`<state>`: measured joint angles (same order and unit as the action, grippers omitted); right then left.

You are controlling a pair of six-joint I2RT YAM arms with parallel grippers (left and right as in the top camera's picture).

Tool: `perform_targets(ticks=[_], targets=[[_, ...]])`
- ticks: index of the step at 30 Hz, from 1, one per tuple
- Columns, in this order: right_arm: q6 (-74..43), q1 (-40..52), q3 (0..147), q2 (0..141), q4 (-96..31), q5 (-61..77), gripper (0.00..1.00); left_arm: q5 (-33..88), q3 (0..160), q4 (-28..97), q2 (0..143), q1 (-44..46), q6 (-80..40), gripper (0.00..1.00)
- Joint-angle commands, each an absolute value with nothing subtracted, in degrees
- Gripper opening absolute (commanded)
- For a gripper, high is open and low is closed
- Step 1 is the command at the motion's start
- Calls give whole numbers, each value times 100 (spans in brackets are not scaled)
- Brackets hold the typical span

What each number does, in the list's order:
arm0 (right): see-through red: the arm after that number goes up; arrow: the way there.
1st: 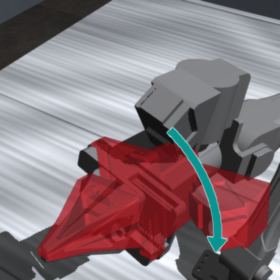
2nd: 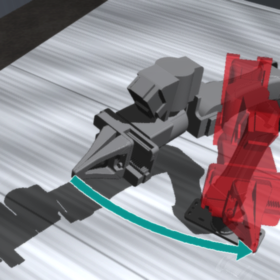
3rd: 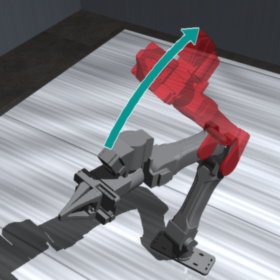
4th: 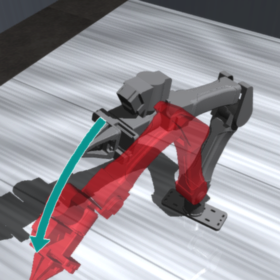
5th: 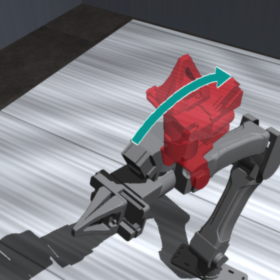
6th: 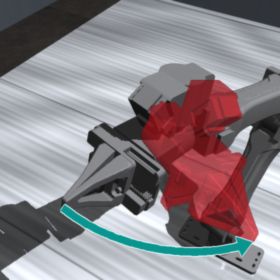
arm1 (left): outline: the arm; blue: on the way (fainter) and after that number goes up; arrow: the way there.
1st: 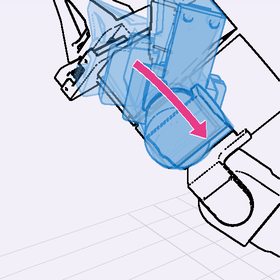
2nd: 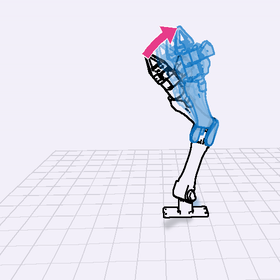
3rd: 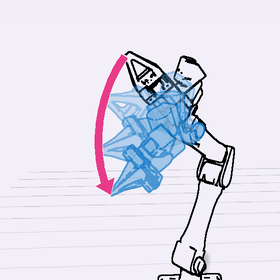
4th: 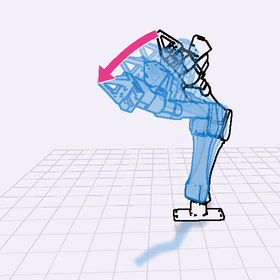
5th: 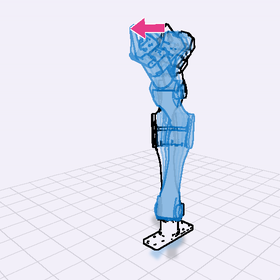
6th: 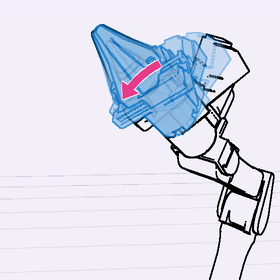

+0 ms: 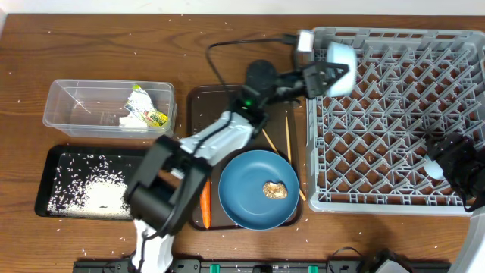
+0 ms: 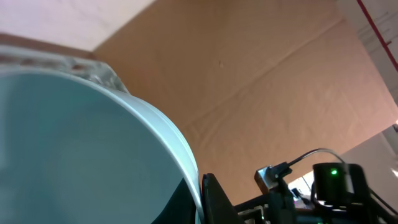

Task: Sort waste into correct bins and load items into the dishwasher rack
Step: 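Carry the empty bowl right over the dish rack, then lower the bowl upside down into the rack and release it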

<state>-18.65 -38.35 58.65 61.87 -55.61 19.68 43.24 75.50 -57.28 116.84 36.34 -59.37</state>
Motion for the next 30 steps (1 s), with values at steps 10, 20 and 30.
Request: perform_targets(ticks=[10,20,30], targets=[[-1927,-3861,5990,6189,-5660,1793,77,3865,8082,-5837,12261,4333,-6182,6],[-1927,-3861,5990,6189,-5765,1796,77,2998,8082,-5839,12385,4753,-6320,6],[-1927,-3861,5990,6189,-5907,1791,77,2777,8082,-6198,12545,4755,-6678,6]])
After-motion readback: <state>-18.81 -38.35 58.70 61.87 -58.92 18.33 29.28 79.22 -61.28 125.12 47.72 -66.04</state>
